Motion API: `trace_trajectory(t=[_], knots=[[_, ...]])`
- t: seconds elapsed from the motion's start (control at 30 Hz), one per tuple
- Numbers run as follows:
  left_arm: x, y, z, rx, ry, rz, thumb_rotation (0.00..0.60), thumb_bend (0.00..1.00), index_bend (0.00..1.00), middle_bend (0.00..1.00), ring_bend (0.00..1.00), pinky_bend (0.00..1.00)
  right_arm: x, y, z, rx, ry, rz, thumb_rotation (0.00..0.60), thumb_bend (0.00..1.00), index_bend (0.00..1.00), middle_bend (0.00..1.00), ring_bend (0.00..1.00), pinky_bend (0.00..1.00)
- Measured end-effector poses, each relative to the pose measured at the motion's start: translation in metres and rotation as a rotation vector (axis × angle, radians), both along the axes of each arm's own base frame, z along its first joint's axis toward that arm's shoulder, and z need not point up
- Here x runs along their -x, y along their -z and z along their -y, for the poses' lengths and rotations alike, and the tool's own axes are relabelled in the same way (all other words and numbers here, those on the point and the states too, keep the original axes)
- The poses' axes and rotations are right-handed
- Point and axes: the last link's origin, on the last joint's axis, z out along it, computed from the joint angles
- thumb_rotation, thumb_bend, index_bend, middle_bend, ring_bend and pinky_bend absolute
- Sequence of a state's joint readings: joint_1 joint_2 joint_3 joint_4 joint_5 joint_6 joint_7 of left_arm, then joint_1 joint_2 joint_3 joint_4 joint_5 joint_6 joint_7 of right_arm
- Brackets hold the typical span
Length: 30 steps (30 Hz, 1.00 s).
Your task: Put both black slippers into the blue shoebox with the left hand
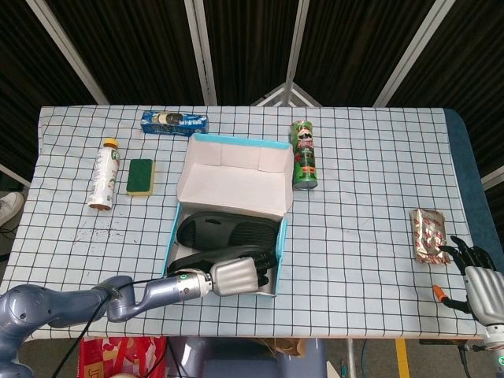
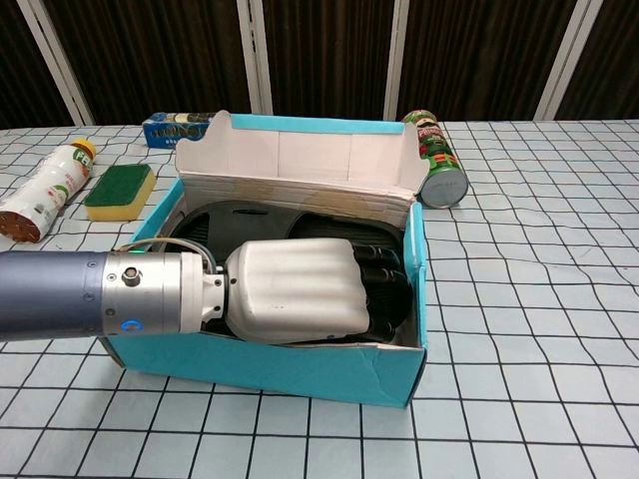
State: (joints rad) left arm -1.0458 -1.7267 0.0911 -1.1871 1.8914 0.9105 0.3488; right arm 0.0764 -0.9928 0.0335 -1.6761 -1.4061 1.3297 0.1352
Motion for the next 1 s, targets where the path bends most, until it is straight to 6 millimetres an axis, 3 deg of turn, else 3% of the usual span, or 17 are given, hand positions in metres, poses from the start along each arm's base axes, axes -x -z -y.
trace_trajectory(t=[0.23, 0.43, 0.7, 1.0], knots=[[-0.008, -0.009, -0.003, -0.018, 0.019, 0.049, 0.6, 0.4, 0.29, 0.16, 0.01, 0.13, -0.001, 0.0, 0.0, 0.0, -0.001, 0.001, 0.6, 0.31, 0.21, 0.1, 0.16, 0.08], [-0.01, -0.02, -0.005, -0.042, 0.038, 0.045, 0.6, 0.36, 0.14, 0.01, 0.0, 0.08, -0.001, 0.0, -0.001, -0.003, 0.001, 0.002, 0.6, 0.31, 0.21, 0.1, 0.16, 0.07], [-0.01, -0.04, -0.007, -0.105, 0.086, -0.028, 0.6, 0.28, 0.01, 0.0, 0.0, 0.05, -0.001, 0.0, 0.0, -0.007, 0.005, 0.003, 0.6, 0.31, 0.21, 0.1, 0.16, 0.07], [-0.012, -0.078, 0.013, -0.153, 0.12, -0.098, 0.6, 0.26, 0.0, 0.0, 0.0, 0.05, -0.001, 0.001, 0.0, -0.013, 0.011, 0.003, 0.6, 0.31, 0.21, 0.1, 0.16, 0.07]])
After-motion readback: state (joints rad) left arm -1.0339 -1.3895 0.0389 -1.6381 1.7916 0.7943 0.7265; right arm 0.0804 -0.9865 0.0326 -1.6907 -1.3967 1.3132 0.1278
